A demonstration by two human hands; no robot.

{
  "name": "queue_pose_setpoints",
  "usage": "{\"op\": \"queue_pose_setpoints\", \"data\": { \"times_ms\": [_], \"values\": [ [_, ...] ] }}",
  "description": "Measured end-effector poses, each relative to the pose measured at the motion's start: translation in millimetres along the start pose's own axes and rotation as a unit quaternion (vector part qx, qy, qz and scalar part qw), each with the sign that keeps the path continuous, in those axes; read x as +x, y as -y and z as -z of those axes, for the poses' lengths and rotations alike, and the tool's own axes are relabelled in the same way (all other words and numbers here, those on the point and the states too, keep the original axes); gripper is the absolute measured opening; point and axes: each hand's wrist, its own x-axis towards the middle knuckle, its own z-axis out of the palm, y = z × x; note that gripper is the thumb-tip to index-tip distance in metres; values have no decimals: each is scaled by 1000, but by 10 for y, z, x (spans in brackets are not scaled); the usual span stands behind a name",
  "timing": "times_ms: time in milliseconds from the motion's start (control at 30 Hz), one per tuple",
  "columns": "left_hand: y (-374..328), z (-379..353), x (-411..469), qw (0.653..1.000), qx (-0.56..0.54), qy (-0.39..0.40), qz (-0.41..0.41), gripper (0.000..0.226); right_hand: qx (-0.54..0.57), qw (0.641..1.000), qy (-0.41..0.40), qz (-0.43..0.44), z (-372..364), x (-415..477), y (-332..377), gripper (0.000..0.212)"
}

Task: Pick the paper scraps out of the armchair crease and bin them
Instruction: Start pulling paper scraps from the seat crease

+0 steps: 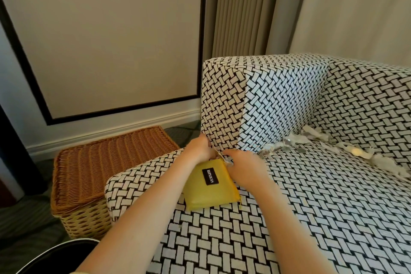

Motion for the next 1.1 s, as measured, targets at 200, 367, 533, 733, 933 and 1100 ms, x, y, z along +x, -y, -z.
{"op": "queue_pose_setpoints", "data": {
  "times_ms": [200,367,533,733,933,1100],
  "values": [
    [81,-39,114,998,-18,-35,-41,24,-17,999,-33,-22,-156,130,48,31],
    [83,-21,134,997,25,-29,-73,22,-22,998,-51,-27,-213,221,85,29],
    [49,-52,98,994,8,-38,-103,27,-31,998,-55,-8,-207,216,65,26],
    [-9,5,59,992,-3,-4,-128,29,-4,998,-68,-7,-210,205,-14,27],
    [-18,117,1,988,-90,59,-107,37,153,981,-119,2,-93,82,-183,20],
    [-97,204,-48,981,-158,46,-106,33,313,939,-135,-41,-13,43,-195,14]
  ]
}}
